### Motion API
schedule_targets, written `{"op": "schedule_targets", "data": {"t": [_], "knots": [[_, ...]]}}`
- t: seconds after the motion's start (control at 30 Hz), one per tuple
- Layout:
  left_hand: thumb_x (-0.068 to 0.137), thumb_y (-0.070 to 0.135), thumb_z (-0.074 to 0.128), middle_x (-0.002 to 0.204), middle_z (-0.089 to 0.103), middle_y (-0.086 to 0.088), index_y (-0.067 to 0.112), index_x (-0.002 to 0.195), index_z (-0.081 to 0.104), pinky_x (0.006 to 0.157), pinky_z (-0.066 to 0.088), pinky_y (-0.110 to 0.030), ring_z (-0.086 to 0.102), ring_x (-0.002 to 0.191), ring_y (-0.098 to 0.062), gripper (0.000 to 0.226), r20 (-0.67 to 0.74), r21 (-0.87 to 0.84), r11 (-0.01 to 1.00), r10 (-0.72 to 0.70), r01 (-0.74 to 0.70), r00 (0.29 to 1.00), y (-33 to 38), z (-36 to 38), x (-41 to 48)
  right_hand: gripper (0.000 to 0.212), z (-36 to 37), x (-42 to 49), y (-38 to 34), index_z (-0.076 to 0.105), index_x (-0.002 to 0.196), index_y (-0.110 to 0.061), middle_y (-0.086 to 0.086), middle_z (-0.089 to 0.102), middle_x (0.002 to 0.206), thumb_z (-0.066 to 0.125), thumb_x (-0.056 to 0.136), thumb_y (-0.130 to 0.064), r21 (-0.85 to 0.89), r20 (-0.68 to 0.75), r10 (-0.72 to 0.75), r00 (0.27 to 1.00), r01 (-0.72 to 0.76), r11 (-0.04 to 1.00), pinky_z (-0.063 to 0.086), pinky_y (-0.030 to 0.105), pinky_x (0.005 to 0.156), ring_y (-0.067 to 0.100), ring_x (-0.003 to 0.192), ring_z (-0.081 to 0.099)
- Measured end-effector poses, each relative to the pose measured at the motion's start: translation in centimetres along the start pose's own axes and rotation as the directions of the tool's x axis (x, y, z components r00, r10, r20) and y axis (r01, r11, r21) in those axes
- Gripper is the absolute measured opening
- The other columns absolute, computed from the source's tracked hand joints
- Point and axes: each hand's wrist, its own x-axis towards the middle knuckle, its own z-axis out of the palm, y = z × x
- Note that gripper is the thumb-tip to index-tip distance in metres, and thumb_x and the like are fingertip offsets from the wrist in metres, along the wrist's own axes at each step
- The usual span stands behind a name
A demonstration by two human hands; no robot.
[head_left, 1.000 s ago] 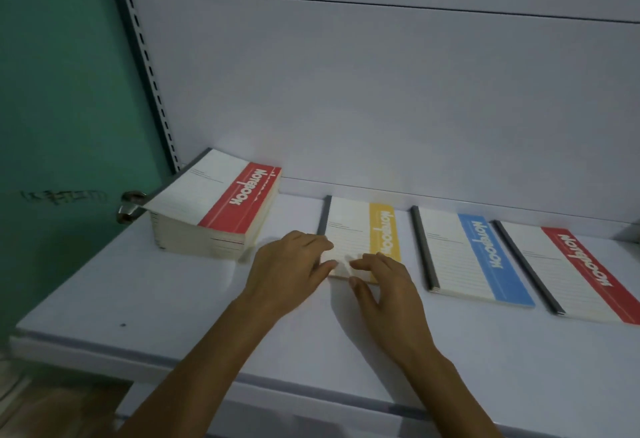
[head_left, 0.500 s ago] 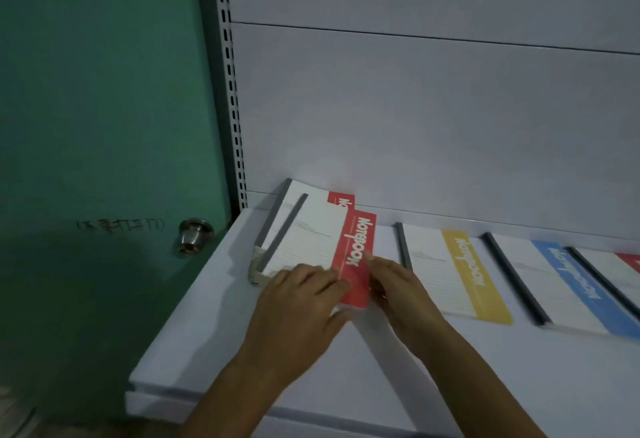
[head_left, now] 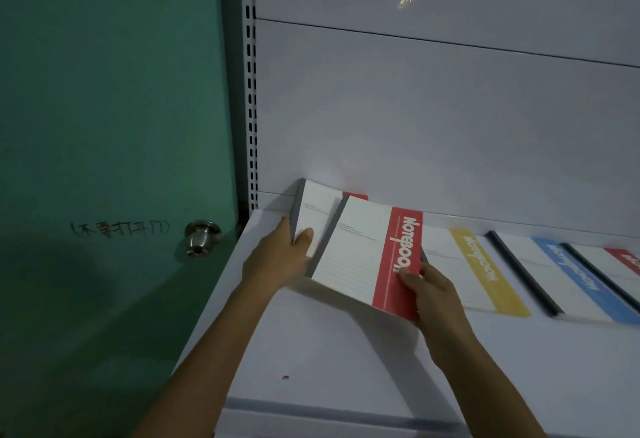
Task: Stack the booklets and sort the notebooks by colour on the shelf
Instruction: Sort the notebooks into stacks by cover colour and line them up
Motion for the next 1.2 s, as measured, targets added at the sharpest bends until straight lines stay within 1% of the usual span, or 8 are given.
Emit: {"op": "schedule_targets", "data": {"t": [0.23, 0.43, 0.53, 0.67, 0.8, 0.97, 1.1, 1.2], "knots": [[0.097, 0.033, 0.046, 0.123, 0.056, -0.004, 0.015, 0.121, 0.050, 0.090, 0.047, -0.046, 0.052, 0.111, -0.023, 0.030, -0.309, 0.293, 0.949, 0.207, -0.114, 0.928, 0.6, -2.0, -1.7, 0.014, -0.7, -0.7, 0.5, 0.056, 0.111, -0.023, -0.001, 0.068, 0.100, 0.049, 0.099, -0.021, 0.143, -0.134, -0.030, 0.991, 0.049, 0.988, 0.053, 0.039, 0.076, 0.022, 0.090, 0.067], [0.098, 0.030, 0.040, 0.111, 0.067, -0.004, 0.017, 0.116, 0.045, 0.068, 0.058, -0.033, 0.066, 0.094, -0.022, 0.023, -0.470, 0.045, 0.948, 0.298, -0.315, 0.831, 2.3, -2.7, -4.4, 0.014, -1.3, -2.2, 0.6, 0.058, 0.108, -0.033, -0.013, 0.072, 0.091, 0.049, 0.098, -0.028, 0.258, -0.182, -0.102, 0.978, 0.147, 0.955, 0.053, 0.029, 0.066, 0.012, 0.082, 0.069], [0.098, 0.026, 0.043, 0.110, 0.068, 0.001, 0.018, 0.120, 0.048, 0.070, 0.057, -0.031, 0.064, 0.087, -0.012, 0.024, -0.429, -0.131, 0.900, 0.327, -0.416, 0.842, 4.1, -1.2, -6.6, 0.016, -2.4, -3.0, -0.1, 0.058, 0.107, -0.038, -0.018, 0.072, 0.092, 0.048, 0.098, -0.028, 0.294, -0.168, -0.162, 0.972, 0.206, 0.933, 0.054, 0.031, 0.072, 0.007, 0.084, 0.070], [0.098, 0.025, 0.043, 0.078, 0.060, 0.015, 0.017, 0.118, 0.052, 0.054, 0.045, -0.025, 0.051, 0.055, 0.000, 0.024, -0.324, -0.341, 0.819, 0.358, -0.461, 0.876, 6.6, 3.2, -9.8, 0.017, -5.9, -4.4, 0.2, 0.054, 0.112, -0.038, -0.020, 0.070, 0.096, 0.048, 0.097, -0.032, 0.268, -0.236, -0.190, 0.953, 0.252, 0.930, 0.054, 0.032, 0.076, 0.006, 0.086, 0.069], [0.094, 0.042, 0.037, 0.079, 0.063, 0.002, 0.026, 0.104, 0.051, 0.055, 0.053, -0.039, 0.059, 0.064, -0.016, 0.023, -0.225, -0.458, 0.764, 0.395, -0.455, 0.891, 10.2, 8.9, -13.5, 0.017, -11.9, -6.5, 1.5, 0.055, 0.112, -0.038, -0.016, 0.068, 0.099, 0.047, 0.098, -0.033, 0.226, -0.294, -0.155, 0.943, 0.226, 0.948, 0.054, 0.036, 0.082, 0.010, 0.092, 0.066], [0.093, 0.034, 0.056, 0.098, 0.066, 0.019, 0.026, 0.110, 0.050, 0.070, 0.055, -0.018, 0.066, 0.087, -0.004, 0.020, -0.049, -0.489, 0.781, 0.420, -0.388, 0.906, 14.3, 17.6, -18.2, 0.017, -22.2, -10.7, 3.6, 0.063, 0.101, -0.036, -0.013, 0.073, 0.093, 0.050, 0.098, -0.027, 0.232, -0.396, -0.110, 0.912, 0.215, 0.949, 0.054, 0.037, 0.083, 0.011, 0.091, 0.069], [0.098, 0.025, 0.047, 0.080, 0.064, -0.010, 0.027, 0.097, 0.052, 0.061, 0.050, -0.041, 0.059, 0.068, -0.021, 0.006, 0.015, -0.567, 0.757, 0.405, -0.326, 0.914, 18.3, 24.1, -23.9, 0.016, -30.2, -14.4, 5.2, 0.062, 0.104, -0.031, -0.012, 0.073, 0.087, 0.056, 0.095, -0.019, 0.229, -0.471, -0.054, 0.880, 0.181, 0.957, 0.054, 0.036, 0.078, 0.011, 0.083, 0.070], [0.100, 0.026, 0.042, 0.084, 0.056, -0.021, 0.024, 0.095, 0.054, 0.057, 0.043, -0.033, 0.048, 0.065, -0.017, 0.014, 0.062, -0.653, 0.713, 0.389, -0.257, 0.919, 20.0, 28.6, -28.1, 0.015, -35.0, -16.9, 7.1, 0.060, 0.103, -0.034, -0.018, 0.071, 0.077, 0.056, 0.095, -0.022, 0.209, -0.502, -0.017, 0.865, 0.140, 0.968, 0.052, 0.031, 0.066, 0.009, 0.072, 0.070]]}}
